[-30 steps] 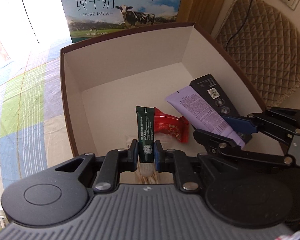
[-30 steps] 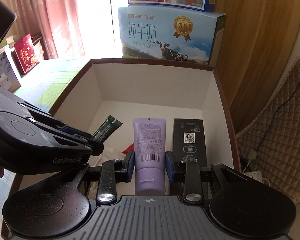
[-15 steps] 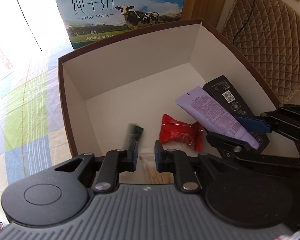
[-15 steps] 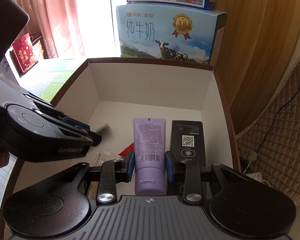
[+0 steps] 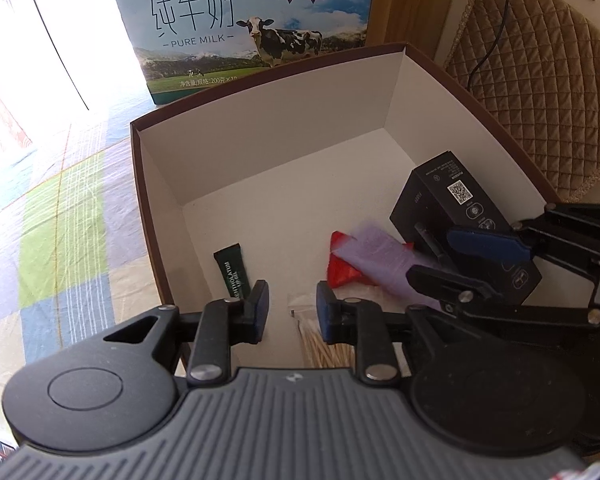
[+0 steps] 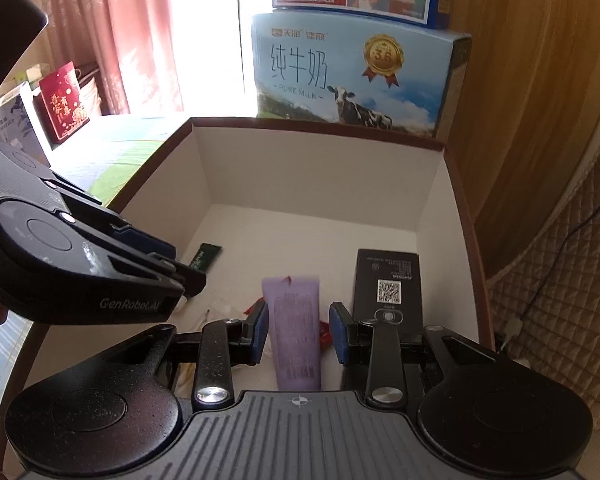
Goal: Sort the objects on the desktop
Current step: 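Open both grippers to release the green and lavender tubes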
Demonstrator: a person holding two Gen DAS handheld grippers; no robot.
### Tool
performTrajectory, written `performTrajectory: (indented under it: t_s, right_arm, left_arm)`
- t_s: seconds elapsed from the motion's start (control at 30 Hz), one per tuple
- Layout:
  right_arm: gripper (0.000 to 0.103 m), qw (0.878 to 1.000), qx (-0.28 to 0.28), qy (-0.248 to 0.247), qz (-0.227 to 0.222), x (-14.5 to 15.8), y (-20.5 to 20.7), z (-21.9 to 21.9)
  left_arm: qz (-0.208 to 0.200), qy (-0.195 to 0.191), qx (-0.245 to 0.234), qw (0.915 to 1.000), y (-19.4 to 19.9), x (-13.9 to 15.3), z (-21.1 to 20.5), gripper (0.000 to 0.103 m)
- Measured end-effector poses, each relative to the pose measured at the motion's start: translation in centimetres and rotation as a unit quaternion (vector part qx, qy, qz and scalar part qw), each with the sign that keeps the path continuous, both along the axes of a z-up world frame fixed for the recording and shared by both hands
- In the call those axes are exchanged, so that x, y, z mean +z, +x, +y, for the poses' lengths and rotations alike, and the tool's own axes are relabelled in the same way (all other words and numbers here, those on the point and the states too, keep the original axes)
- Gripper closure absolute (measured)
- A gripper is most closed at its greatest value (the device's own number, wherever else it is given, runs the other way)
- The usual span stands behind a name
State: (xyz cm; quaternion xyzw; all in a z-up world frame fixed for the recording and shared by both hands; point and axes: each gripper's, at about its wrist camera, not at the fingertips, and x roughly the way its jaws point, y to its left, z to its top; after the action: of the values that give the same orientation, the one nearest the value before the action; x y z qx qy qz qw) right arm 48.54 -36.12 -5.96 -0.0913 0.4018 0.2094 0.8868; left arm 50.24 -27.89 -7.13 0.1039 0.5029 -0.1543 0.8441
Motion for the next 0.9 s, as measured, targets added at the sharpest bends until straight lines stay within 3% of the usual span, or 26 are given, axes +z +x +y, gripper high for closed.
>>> performTrajectory:
  t_s: [0.2, 0.53, 0.6, 0.7, 0.9]
  right_arm:
    - [0.048, 1.0, 0.005, 0.005, -0.016, 0.9, -1.2, -0.5]
    - [0.026, 0.999, -0.003, 0.034, -0.011, 2.1, -3.7, -1.9]
    - [0.015, 0.999, -0.01, 0.045, -0.01, 2.4, -4.4, -2.4]
    - [0.008, 0.998, -0.015, 0.055, -0.008, 2.8, -5.5, -2.7]
    - [0.002, 0.997, -0.027, 0.065, -0.007, 3.8, -7.8, -3.3]
  left_arm:
    - [-0.007, -0.003, -0.003, 1.0, -0.8, 0.6, 0.2, 0.078]
    - [-0.02, -0.02, -0.009, 0.9996, -3.3, 1.9, 0.9, 0.065]
    - [-0.023, -0.025, -0.007, 0.9994, -4.0, 2.3, 1.2, 0.061]
    - [-0.029, -0.033, -0.005, 0.999, -5.2, 2.9, 1.6, 0.057]
    - [-0.04, -0.04, 0.0, 0.9984, -8.0, 4.1, 2.4, 0.034]
